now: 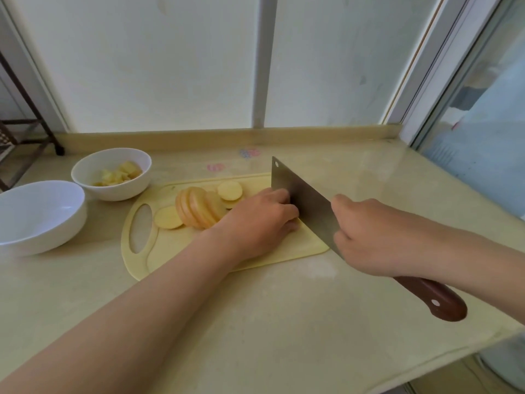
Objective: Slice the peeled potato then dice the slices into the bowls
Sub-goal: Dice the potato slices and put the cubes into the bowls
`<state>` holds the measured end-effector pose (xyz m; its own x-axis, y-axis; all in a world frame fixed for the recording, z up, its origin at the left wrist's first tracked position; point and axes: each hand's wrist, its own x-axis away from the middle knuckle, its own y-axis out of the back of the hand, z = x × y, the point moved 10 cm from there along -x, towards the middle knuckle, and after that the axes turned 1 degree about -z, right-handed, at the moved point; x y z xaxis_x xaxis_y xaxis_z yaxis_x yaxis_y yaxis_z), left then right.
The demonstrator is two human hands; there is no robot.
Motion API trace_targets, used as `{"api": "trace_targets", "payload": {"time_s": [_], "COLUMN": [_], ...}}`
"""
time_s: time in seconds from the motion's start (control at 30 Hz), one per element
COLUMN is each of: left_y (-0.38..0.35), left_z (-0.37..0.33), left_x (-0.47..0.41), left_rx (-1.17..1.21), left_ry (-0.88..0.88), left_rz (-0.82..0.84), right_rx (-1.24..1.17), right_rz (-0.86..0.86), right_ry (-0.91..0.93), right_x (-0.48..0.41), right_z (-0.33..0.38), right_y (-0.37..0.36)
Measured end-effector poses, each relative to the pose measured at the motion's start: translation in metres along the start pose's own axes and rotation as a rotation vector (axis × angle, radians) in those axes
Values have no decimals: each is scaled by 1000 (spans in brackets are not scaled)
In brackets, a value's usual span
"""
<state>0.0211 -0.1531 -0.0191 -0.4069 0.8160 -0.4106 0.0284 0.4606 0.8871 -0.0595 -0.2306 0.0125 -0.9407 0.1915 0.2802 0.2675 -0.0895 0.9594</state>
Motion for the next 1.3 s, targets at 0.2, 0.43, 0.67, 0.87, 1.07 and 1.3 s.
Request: {"api": "trace_targets", "payload": {"time_s": [0.2,0.43,0.67,0.87,1.07,1.3], "left_y": [-11,0,6,2,7,7], "left_z": [7,2,0,0,-2,-2], "left_x": [-2,4,7,7,8,8], "left_rx": [-16,-15,-27,-39,-89,-95], "left_ry": [-9,-29,-64,-84,-106,-116], "left_rz": [26,22,-17,0,-47,-64], "right_rx": [-69,-270,-315,-206,-130,-166], "right_rz": [-55,-11,-76,-85,-86,-67], "right_ry": [14,-38,7,24,2,-15], "right_x": [-47,-55,-33,-20,-18,-17], "right_z": [27,-1,-2,9,10,7], "right_y": [11,7,10,13,14,15]}}
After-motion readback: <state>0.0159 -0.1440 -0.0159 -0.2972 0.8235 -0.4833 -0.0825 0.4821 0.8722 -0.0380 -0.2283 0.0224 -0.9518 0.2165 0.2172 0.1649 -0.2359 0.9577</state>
